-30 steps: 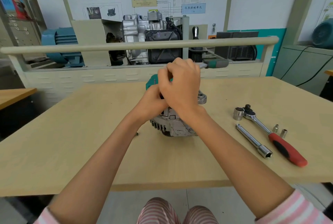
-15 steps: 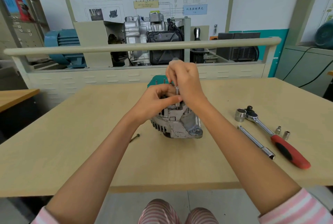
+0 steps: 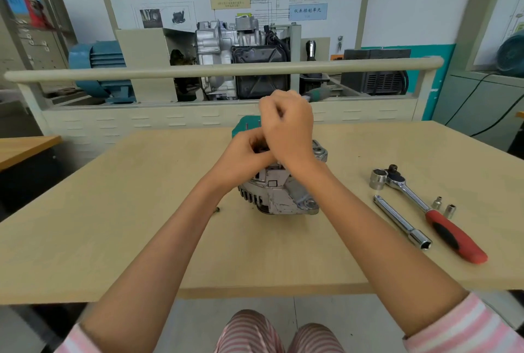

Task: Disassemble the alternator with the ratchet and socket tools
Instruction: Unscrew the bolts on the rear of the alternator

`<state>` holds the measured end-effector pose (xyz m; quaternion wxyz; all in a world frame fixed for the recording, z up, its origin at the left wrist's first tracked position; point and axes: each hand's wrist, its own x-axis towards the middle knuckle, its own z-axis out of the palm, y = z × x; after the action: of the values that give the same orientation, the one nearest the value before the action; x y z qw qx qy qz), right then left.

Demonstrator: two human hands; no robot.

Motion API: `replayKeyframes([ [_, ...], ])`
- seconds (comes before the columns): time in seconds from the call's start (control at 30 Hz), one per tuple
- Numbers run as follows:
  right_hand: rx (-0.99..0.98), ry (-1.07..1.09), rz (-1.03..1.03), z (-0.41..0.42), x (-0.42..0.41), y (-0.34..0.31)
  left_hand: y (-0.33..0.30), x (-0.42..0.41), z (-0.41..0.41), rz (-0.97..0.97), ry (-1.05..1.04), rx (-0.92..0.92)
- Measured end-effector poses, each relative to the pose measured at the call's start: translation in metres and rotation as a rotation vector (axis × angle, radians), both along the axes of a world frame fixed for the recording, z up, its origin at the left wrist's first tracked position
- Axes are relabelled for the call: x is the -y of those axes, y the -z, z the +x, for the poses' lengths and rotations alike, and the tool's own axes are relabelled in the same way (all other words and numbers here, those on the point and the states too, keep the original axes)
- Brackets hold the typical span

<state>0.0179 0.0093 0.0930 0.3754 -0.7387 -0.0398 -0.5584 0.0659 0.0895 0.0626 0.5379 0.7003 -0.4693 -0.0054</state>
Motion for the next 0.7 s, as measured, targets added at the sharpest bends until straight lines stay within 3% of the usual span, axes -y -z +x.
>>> replayKeyframes([
  [0.13,-0.091,-0.599,0.354,-0.004,0.011,-0.011,-0.001,-0.002,0.005,0.021,0.067,-0.048],
  [0.23,-0.096,-0.669,0.392,-0.003,0.015,-0.012,-0.001,-0.003,0.008,0.026,0.078,-0.070],
  [0.4,-0.024,-0.248,0.104,-0.003,0.005,-0.001,0.000,-0.003,0.008,0.020,0.098,-0.040],
  [0.5,0.013,0.276,-0.199,0.001,0.000,0.008,-0.001,-0.002,0.006,-0.023,0.040,-0.003],
  [0.57,-0.021,0.566,-0.291,0.002,-0.005,0.013,-0.002,-0.001,0.003,-0.062,0.021,0.006],
  [0.63,-0.006,0.617,-0.299,0.003,-0.009,0.015,-0.002,-0.001,0.002,-0.080,0.027,0.019],
  [0.7,0.031,0.467,-0.229,0.002,-0.010,0.011,-0.002,-0.002,0.002,-0.048,0.013,0.035],
])
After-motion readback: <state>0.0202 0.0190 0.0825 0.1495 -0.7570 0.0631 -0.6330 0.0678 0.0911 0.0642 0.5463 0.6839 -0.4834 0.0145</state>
